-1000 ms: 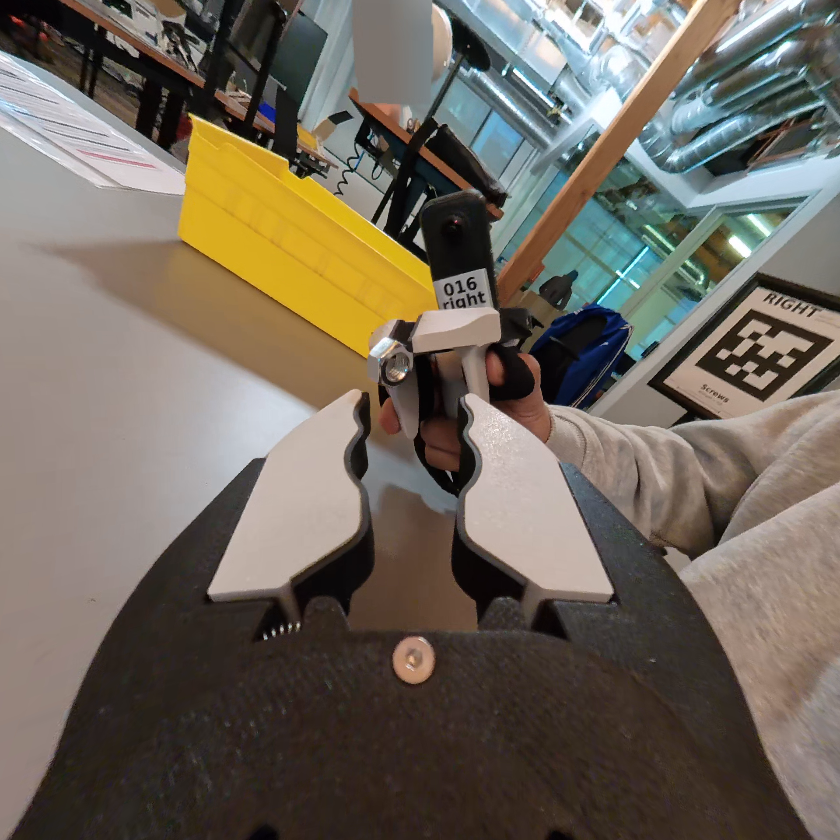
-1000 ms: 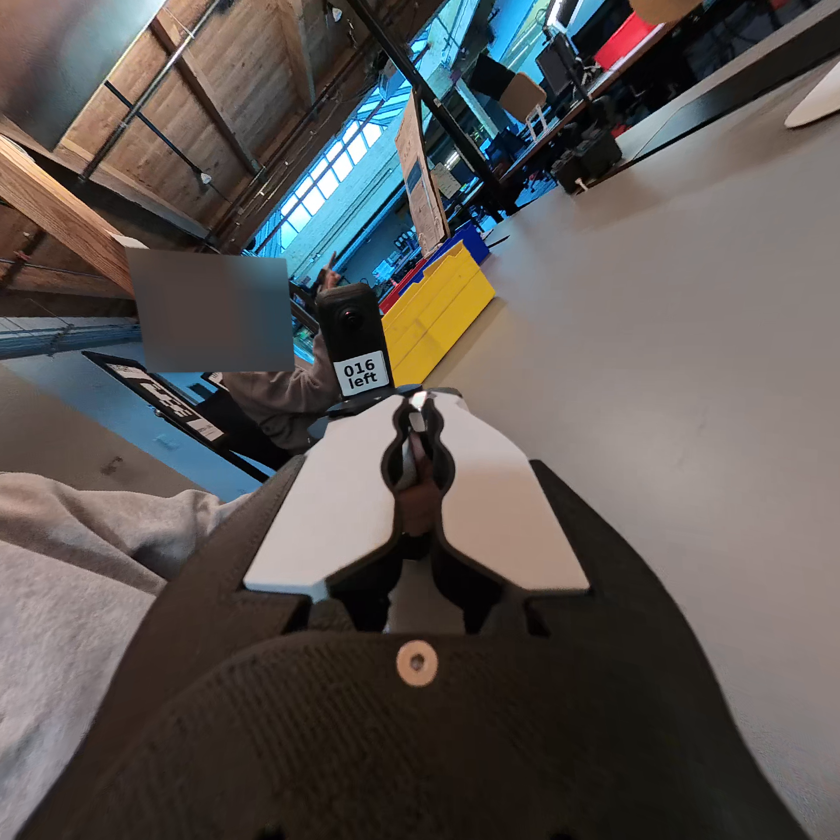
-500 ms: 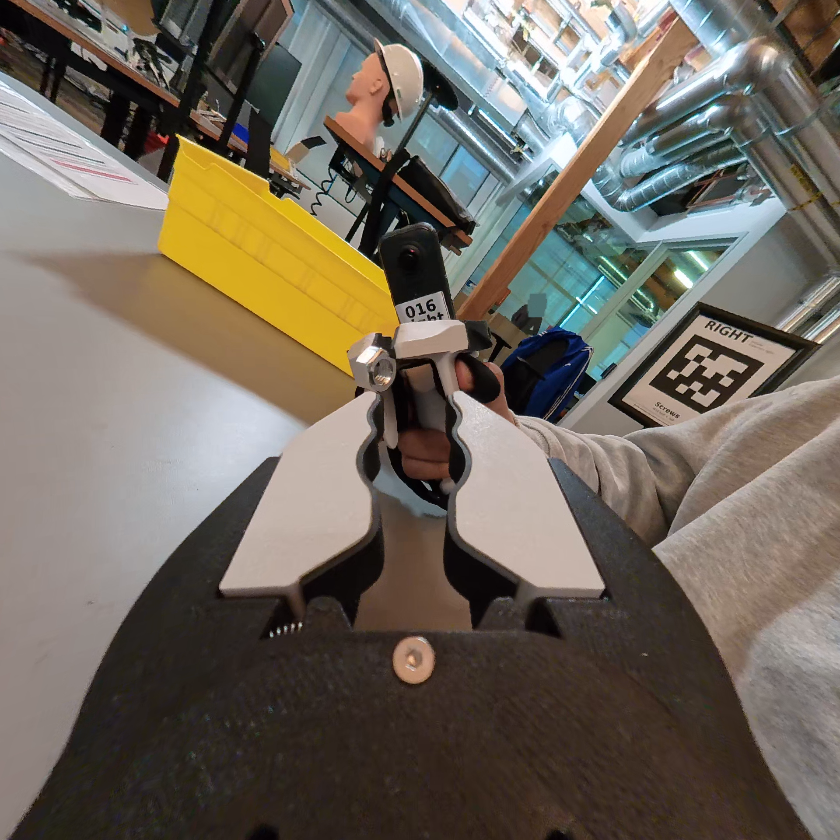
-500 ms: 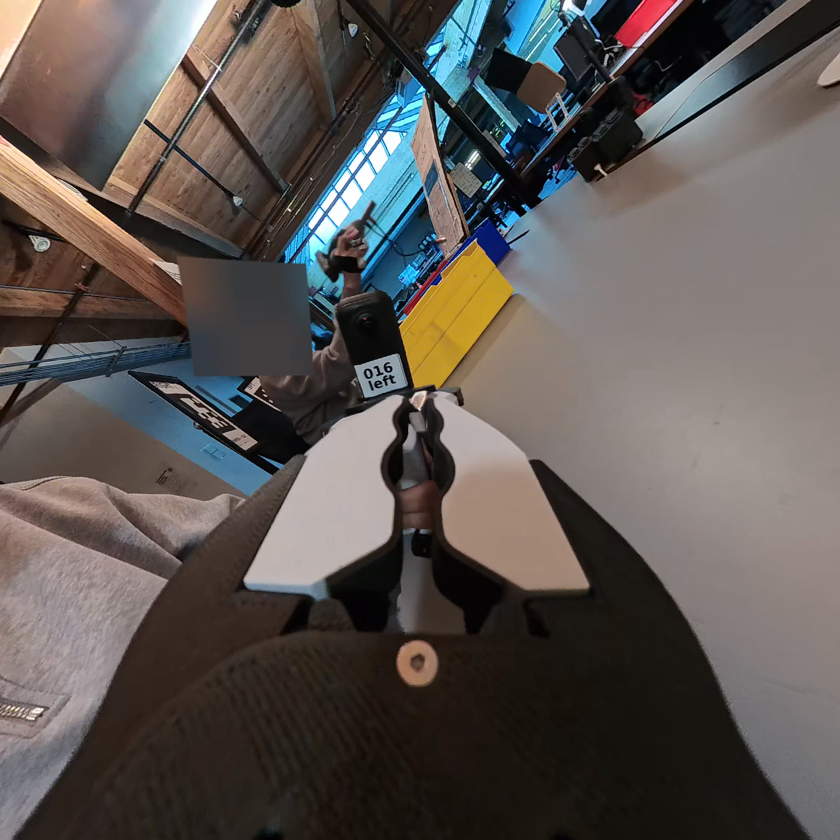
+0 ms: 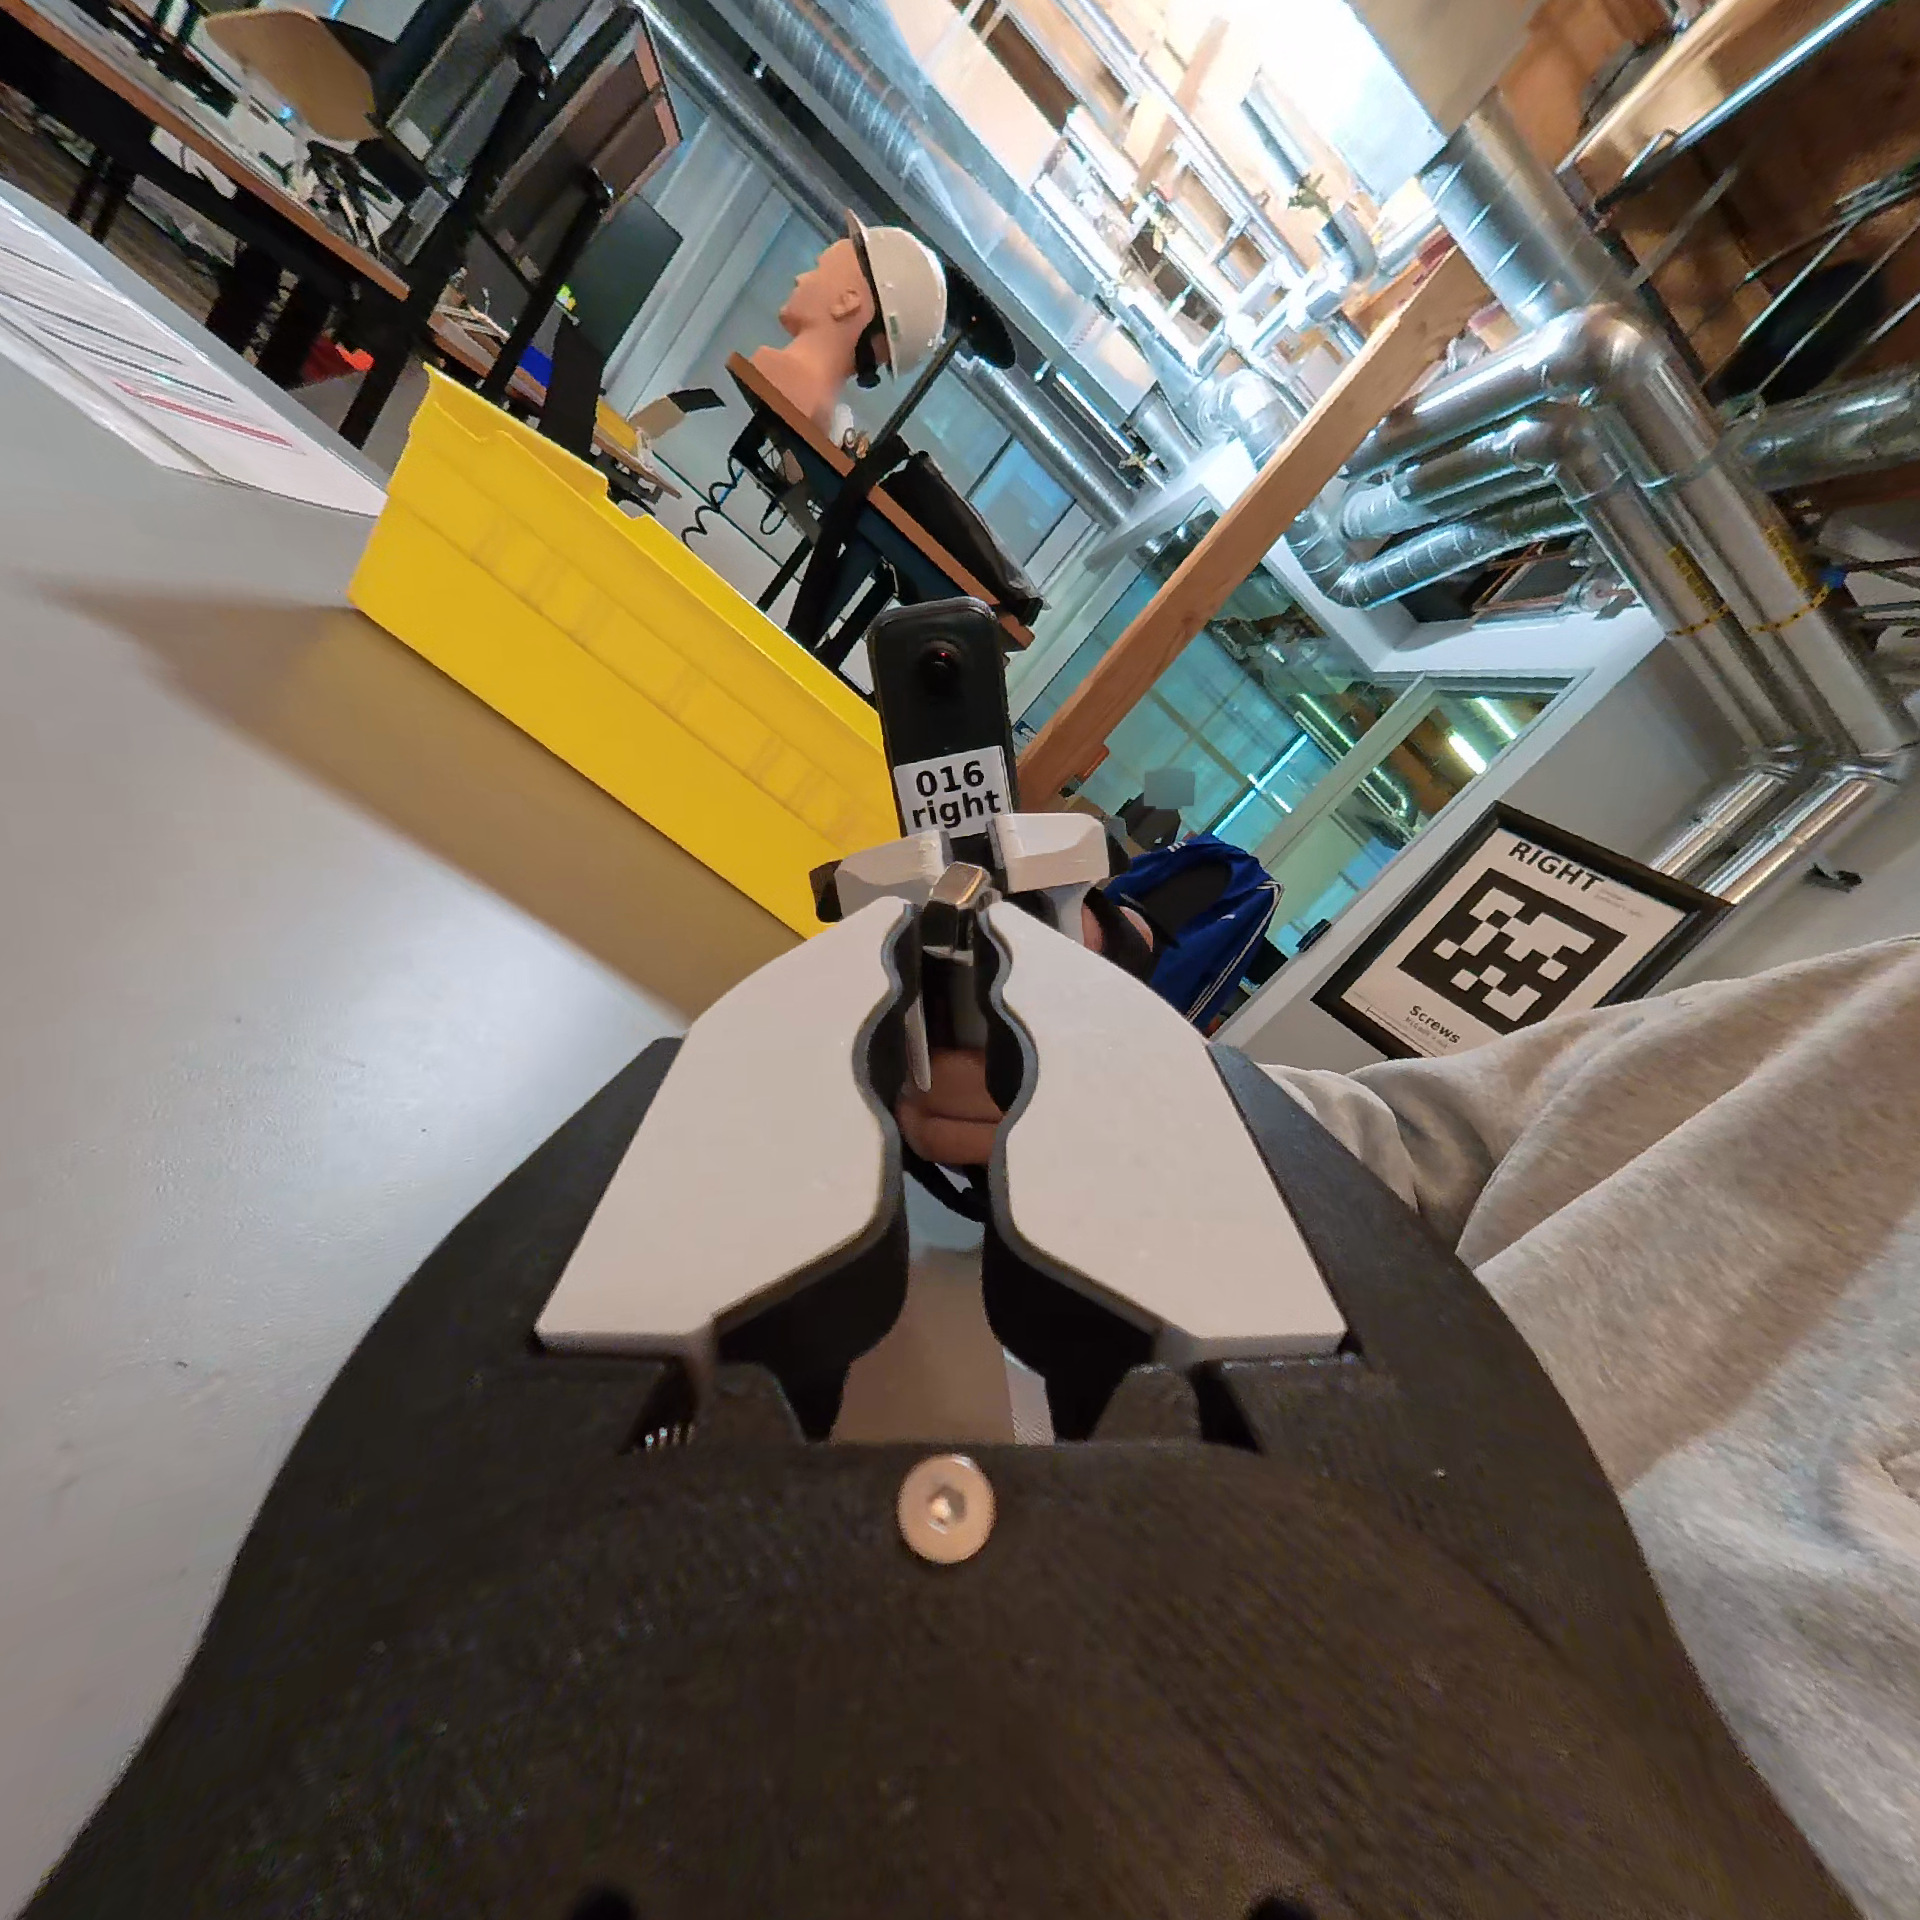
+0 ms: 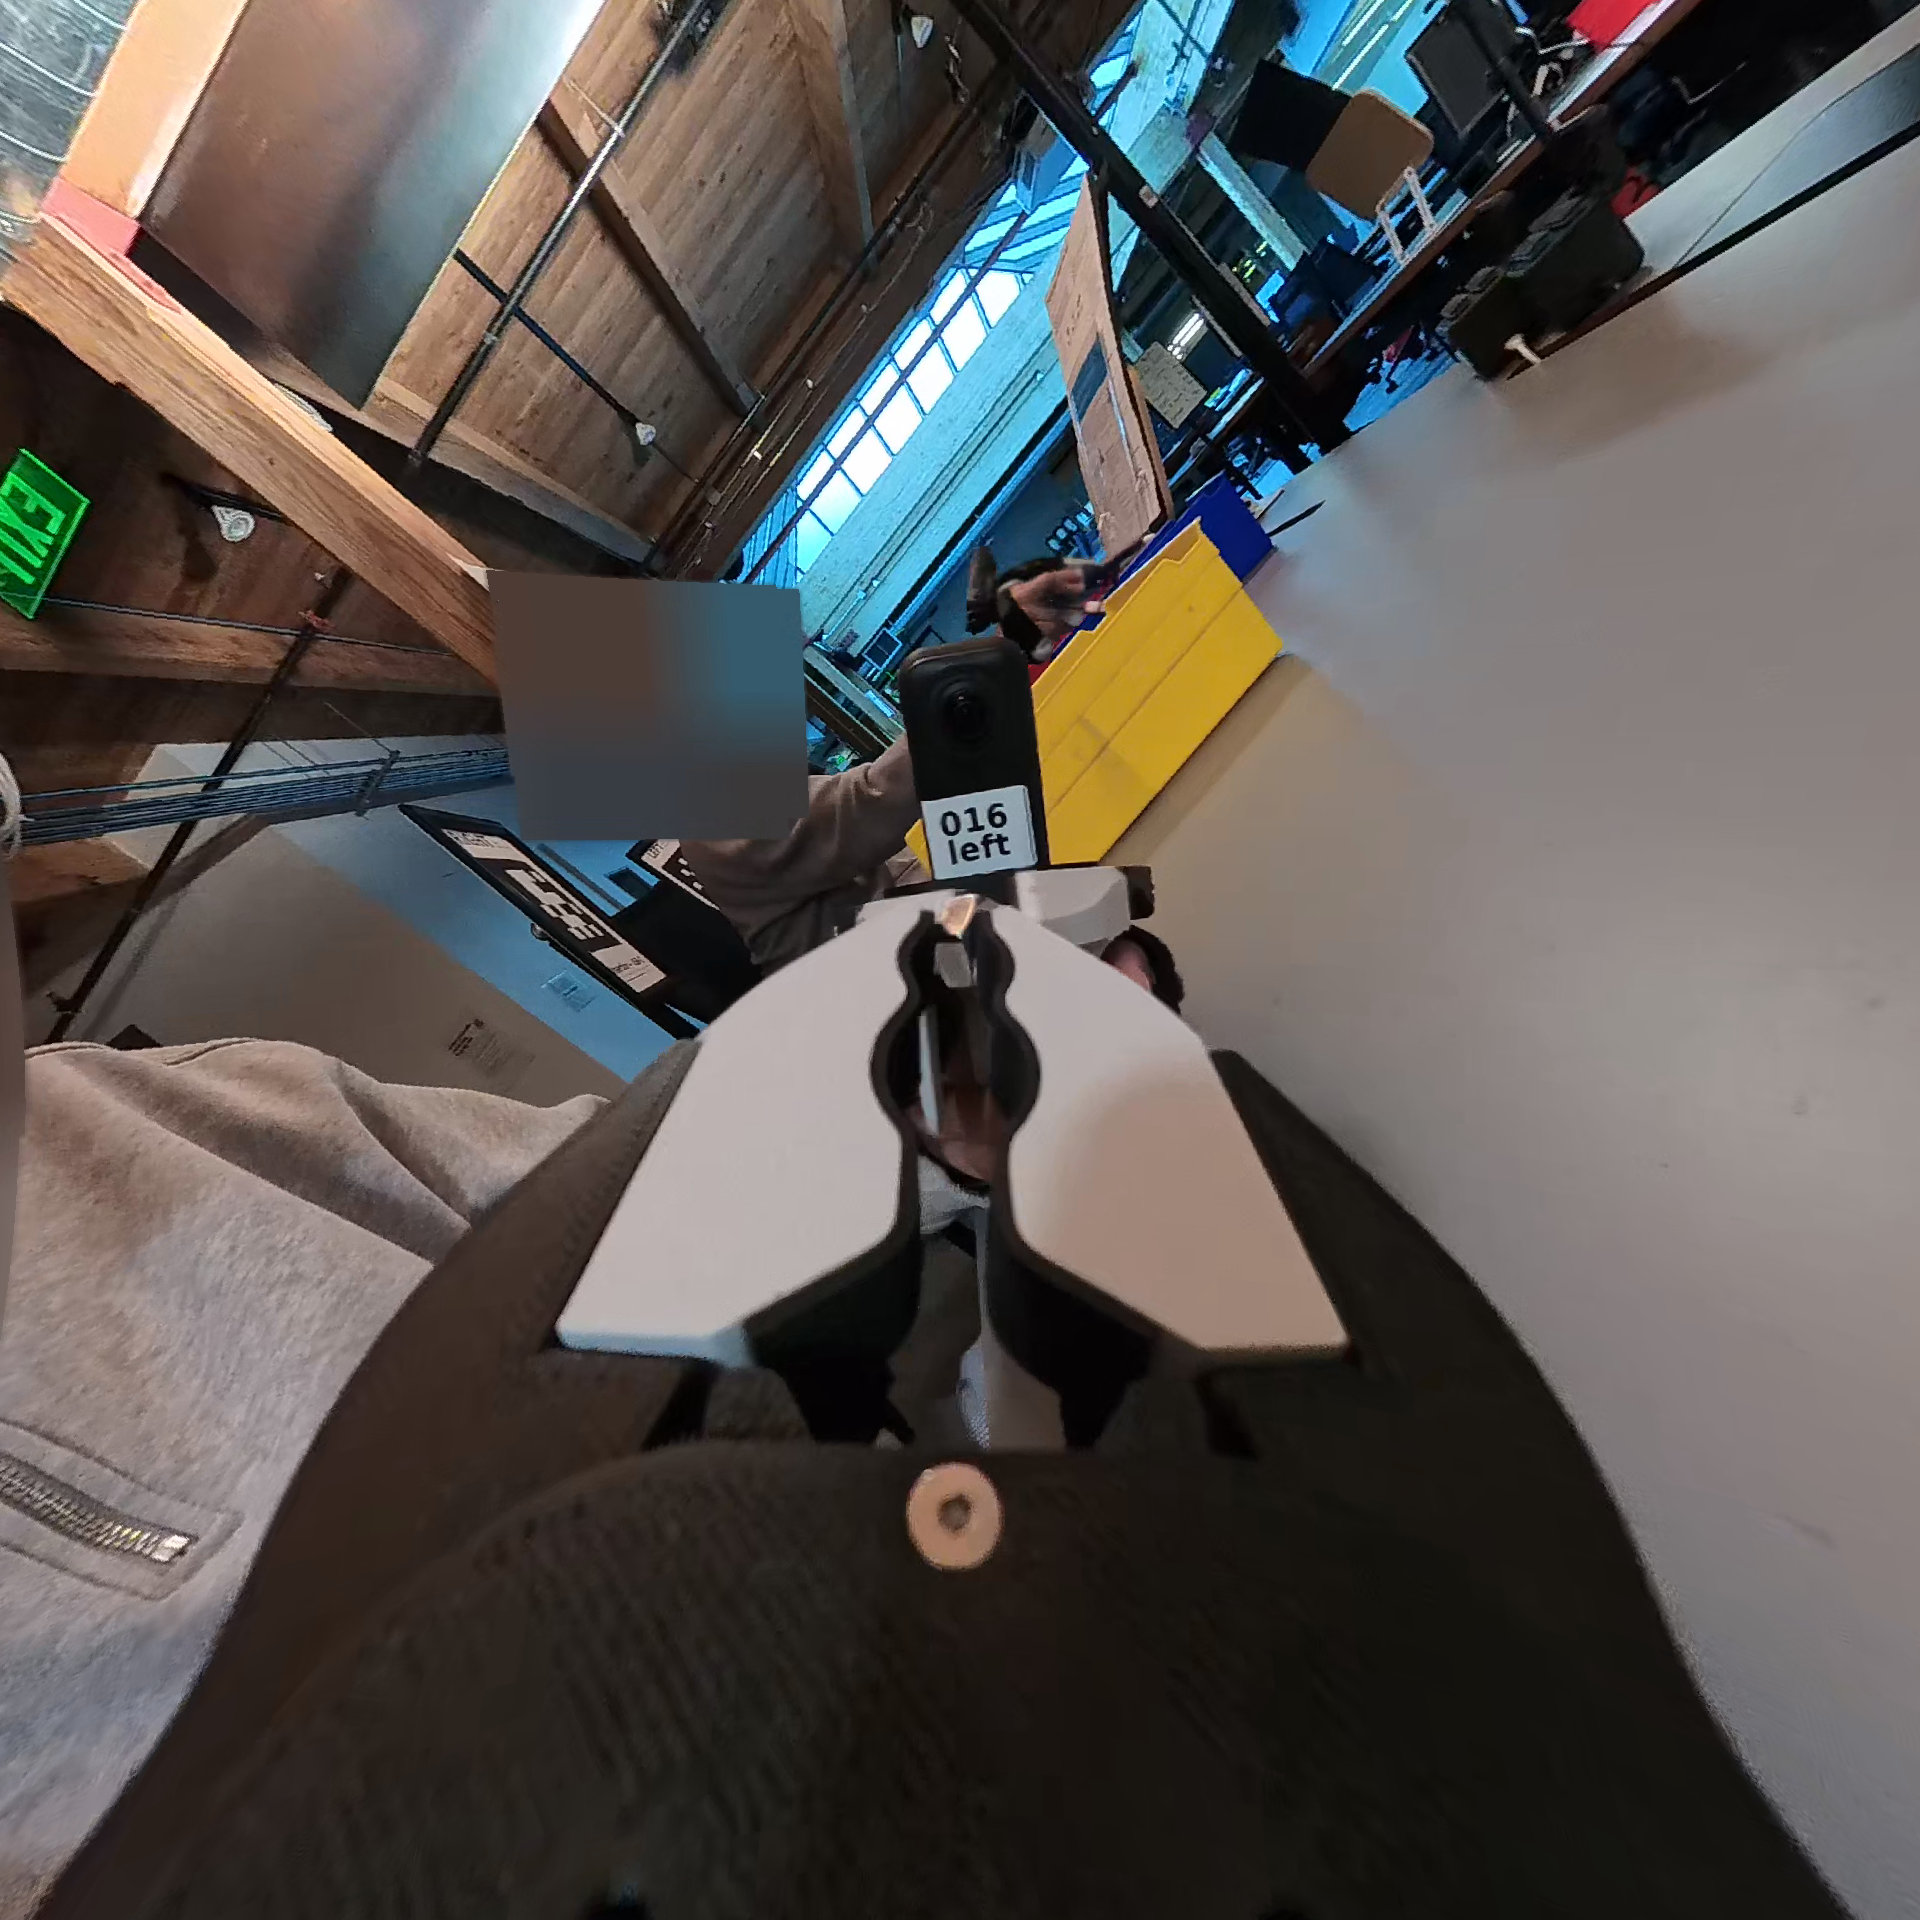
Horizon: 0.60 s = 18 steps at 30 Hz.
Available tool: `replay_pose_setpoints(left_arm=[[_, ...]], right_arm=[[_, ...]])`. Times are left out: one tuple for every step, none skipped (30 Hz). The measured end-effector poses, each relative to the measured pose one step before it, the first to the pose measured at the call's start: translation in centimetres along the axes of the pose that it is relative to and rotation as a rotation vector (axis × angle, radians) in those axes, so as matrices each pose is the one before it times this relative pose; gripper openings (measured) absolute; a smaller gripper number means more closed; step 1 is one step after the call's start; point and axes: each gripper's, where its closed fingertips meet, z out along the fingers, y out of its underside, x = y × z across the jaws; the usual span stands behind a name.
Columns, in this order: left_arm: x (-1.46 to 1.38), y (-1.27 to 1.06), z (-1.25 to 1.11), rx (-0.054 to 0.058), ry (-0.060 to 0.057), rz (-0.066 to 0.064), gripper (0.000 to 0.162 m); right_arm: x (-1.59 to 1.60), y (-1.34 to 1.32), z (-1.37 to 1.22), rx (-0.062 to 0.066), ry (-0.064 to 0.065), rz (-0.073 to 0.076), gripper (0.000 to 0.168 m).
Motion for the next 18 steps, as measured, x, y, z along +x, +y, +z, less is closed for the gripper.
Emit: replay_pose_setpoints(left_arm=[[0.072,-0.032,-0.029,0.0018,0.0078,-0.0061,0.007],[0.061,-0.012,-0.007,0.0002,0.0078,-0.0104,0.007],[0.022,-0.014,-0.012,-0.0013,0.0051,-0.007,0.007],[-0.022,-0.025,-0.014,-0.0014,-0.0017,-0.0002,0.007],[-0.058,0.006,-0.027,-0.0039,-0.0055,0.0019,0.007],[-0.048,-0.004,-0.032,-0.0035,-0.0032,-0.0021,0.007],[-0.066,-0.071,-0.051,0.0022,-0.0033,-0.0062,0.007],[-0.104,-0.09,-0.048,0.0053,-0.0049,-0.0085,0.007],[-0.071,-0.103,-0.026,0.0079,-0.0016,-0.0102,0.007],[-0.003,-0.163,-0.05,0.0128,0.0041,-0.0141,0.007],[0.035,-0.212,-0.068,0.0152,0.0077,-0.0171,0.007],[-0.069,-0.244,-0.102,0.0171,0.0009,-0.0187,0.007],[-0.156,-0.262,-0.136,0.0173,-0.0042,-0.0208,0.007],[-0.293,-0.254,-0.159,0.0151,-0.0102,-0.0213,0.007],[-0.542,-0.256,-0.206,0.0148,-0.0256,-0.0177,0.007],[-0.724,-0.296,-0.259,0.0157,-0.0383,-0.0118,0.007],[-0.731,-0.284,-0.28,0.0135,-0.037,-0.0117,0.007],[-0.647,-0.245,-0.242,0.009,-0.0305,-0.0162,0.007]], right_arm=[[-0.09,0.007,0.037,0.0002,-0.0047,-0.0016,0.007],[-0.044,-0.004,0.01,0.0001,-0.0025,-0.0016,0.007],[-0.017,-0.004,0.01,-0.0004,-0.0007,-0.001,0.007],[0.03,0.003,0.008,-0.0001,0.0063,-0.0078,0.007],[0.051,0.002,0.027,-0.001,0.0143,-0.0206,0.007],[0.027,0.003,0.043,-0.0017,0.0164,-0.03,0.008],[0.02,-0.042,0.045,-0.0004,0.0174,-0.0331,0.008],[0.06,-0.053,0.046,-0.001,0.0214,-0.0366,0.008],[0.095,-0.033,0.024,-0.0025,0.025,-0.0424,0.009],[0.146,-0.035,0.014,-0.0042,0.0295,-0.0479,0.013],[0.123,-0.007,0.004,-0.0077,0.028,-0.0505,0.016],[0.128,0.021,-0.038,-0.0117,0.0282,-0.0516,0.018],[0.148,-0.041,-0.048,-0.0084,0.0307,-0.0558,0.02],[0.128,-0.099,-0.073,-0.0039,0.0315,-0.061,0.024],[0.055,-0.188,-0.073,0.0026,0.028,-0.069,0.027],[0.045,-0.222,-0.072,0.0049,0.0303,-0.0736,0.03],[0.097,-0.103,-0.059,-0.0031,0.0364,-0.0789,0.032],[0.044,0.006,0.004,-0.0085,0.0345,-0.0846,0.033]])
